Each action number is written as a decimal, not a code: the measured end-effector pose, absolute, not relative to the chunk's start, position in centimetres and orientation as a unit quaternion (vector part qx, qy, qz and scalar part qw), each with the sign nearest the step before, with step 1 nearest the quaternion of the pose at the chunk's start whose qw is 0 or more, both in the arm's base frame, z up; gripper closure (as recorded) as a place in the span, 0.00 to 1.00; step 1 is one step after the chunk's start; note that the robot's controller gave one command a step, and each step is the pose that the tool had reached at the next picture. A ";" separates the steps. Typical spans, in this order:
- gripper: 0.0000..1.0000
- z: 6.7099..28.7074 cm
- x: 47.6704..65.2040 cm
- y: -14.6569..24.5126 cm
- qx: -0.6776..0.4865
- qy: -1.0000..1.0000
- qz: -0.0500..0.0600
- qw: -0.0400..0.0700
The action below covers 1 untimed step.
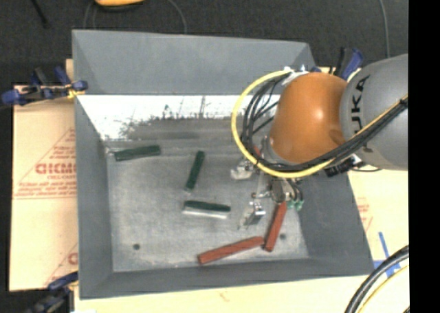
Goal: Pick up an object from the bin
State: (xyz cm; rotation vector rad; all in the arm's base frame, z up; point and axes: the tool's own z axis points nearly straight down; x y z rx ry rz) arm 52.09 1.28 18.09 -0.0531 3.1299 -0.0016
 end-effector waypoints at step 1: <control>0.00 12.0 52.8 2.2 -0.020 1.000 0.000 0.004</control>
Offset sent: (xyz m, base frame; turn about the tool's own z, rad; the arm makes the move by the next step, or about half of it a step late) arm -0.0009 0.0137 -0.1109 0.2066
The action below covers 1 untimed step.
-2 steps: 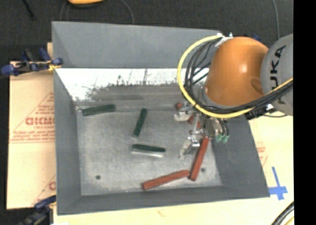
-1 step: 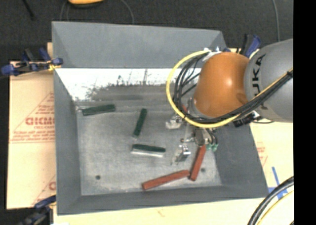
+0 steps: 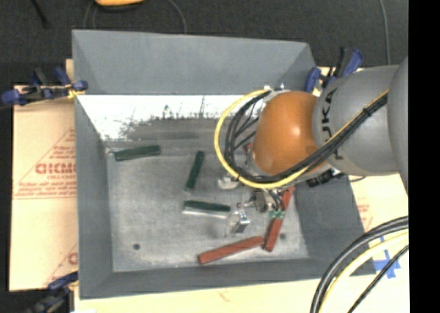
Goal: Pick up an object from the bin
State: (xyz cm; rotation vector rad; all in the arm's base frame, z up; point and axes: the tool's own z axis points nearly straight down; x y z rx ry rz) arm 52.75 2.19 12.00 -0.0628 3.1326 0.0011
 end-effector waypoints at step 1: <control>1.00 7.8 52.4 2.6 0.085 0.996 0.001 0.001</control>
Offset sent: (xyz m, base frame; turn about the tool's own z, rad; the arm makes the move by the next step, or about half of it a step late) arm 0.0000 0.0000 0.0000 0.0000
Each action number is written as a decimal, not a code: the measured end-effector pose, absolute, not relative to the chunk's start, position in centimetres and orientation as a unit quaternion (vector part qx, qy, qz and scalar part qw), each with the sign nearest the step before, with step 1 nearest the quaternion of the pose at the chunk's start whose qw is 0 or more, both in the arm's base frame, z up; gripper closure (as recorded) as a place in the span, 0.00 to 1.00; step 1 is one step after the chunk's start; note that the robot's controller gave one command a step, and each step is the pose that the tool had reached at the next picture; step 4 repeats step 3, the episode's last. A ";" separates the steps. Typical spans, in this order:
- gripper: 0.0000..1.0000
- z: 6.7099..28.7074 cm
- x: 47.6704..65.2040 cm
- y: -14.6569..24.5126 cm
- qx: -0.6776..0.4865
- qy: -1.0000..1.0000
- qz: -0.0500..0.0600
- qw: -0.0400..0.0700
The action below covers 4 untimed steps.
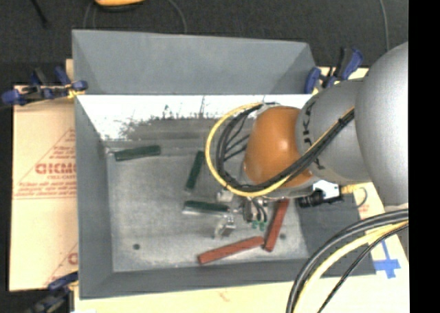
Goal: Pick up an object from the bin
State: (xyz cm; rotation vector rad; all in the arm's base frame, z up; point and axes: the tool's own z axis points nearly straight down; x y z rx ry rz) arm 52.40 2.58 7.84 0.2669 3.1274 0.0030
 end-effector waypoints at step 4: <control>1.00 23.4 52.6 4.3 0.073 0.997 0.000 0.002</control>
Offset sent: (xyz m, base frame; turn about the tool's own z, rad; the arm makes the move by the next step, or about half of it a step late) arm -0.0020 0.0136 0.0551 0.0383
